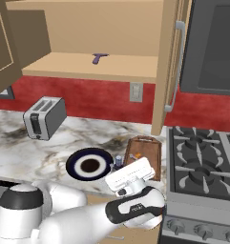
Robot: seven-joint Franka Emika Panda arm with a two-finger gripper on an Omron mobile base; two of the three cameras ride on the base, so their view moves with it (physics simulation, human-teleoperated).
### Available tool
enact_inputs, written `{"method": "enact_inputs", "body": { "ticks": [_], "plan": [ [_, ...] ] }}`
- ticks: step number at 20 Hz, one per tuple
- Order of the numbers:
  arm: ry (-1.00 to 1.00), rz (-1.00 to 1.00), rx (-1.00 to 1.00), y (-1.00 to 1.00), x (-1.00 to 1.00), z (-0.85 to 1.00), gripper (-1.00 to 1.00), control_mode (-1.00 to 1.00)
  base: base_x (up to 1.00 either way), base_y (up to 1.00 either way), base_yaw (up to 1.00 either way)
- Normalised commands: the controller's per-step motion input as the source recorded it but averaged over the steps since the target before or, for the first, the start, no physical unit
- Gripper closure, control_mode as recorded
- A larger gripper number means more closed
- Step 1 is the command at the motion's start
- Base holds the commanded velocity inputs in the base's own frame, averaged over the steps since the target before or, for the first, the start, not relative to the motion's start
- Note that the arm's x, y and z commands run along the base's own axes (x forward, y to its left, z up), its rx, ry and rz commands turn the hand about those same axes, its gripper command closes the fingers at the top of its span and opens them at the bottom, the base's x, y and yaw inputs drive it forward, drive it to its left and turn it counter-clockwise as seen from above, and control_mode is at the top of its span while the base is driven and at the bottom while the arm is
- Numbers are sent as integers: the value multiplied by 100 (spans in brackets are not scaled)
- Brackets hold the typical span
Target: Pick the shrimp from the plate and place it on the cutting board. Then pick the condiment bottle from the cabinet and place it next to the cutting board.
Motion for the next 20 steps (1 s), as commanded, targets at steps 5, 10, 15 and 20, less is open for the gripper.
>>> {"method": "enact_inputs", "body": {
  "ticks": [5,10,15,20],
  "plan": [
    [0,0,0,-4,-30,46,-100,-100,0,0,0],
    [0,0,0,-11,-46,28,-100,-100,0,0,0],
    [0,0,0,-11,-49,29,-100,-100,0,0,0],
    [0,0,0,-2,-33,50,-100,-100,0,0,0]
  ]
}}
